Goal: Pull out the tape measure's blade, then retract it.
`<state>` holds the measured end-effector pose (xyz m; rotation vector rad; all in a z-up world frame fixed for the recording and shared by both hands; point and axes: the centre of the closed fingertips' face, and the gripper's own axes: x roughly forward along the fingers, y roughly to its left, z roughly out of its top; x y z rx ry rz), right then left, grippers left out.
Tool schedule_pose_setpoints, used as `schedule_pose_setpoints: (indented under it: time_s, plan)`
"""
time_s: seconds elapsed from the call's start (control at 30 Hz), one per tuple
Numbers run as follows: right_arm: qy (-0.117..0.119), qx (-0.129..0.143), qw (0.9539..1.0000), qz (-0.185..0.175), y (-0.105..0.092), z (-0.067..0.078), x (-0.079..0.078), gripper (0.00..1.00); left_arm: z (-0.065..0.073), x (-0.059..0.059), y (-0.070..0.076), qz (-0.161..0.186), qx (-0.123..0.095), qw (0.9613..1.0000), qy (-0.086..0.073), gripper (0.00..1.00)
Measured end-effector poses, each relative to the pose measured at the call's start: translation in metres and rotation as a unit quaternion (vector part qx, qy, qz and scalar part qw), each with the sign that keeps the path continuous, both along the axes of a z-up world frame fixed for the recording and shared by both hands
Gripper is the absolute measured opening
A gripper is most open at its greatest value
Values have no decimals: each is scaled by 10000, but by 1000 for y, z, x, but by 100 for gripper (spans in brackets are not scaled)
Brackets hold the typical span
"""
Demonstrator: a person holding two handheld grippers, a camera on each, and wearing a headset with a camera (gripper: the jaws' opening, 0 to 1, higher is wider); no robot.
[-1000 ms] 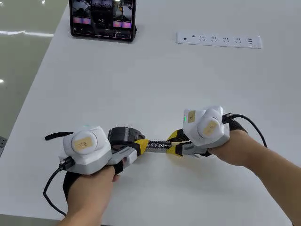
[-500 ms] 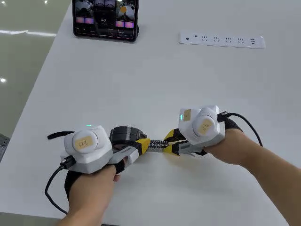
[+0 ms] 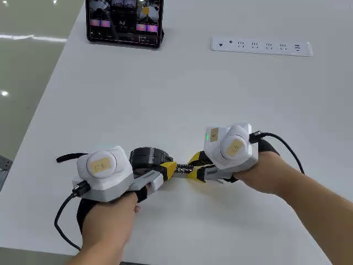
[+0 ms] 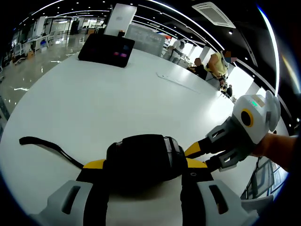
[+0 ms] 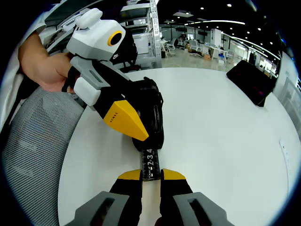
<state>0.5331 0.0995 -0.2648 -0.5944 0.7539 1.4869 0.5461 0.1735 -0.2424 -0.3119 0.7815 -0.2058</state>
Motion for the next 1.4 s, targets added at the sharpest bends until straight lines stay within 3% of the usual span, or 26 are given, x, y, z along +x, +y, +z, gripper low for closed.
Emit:
schedule_pose_setpoints:
  time_s: [0.7,1.1,1.4]
  plan:
    - [122,170,9997,-114,30,3,1,10,1,0,1,79,-179,9998,60,58]
    - [154,257,9994,-188,28,4,0,11,1,0,1,70,-223,9997,60,59]
    - [191,261,9988,-380,28,2,-2,12,1,0,0,-23,-74,10000,57,61]
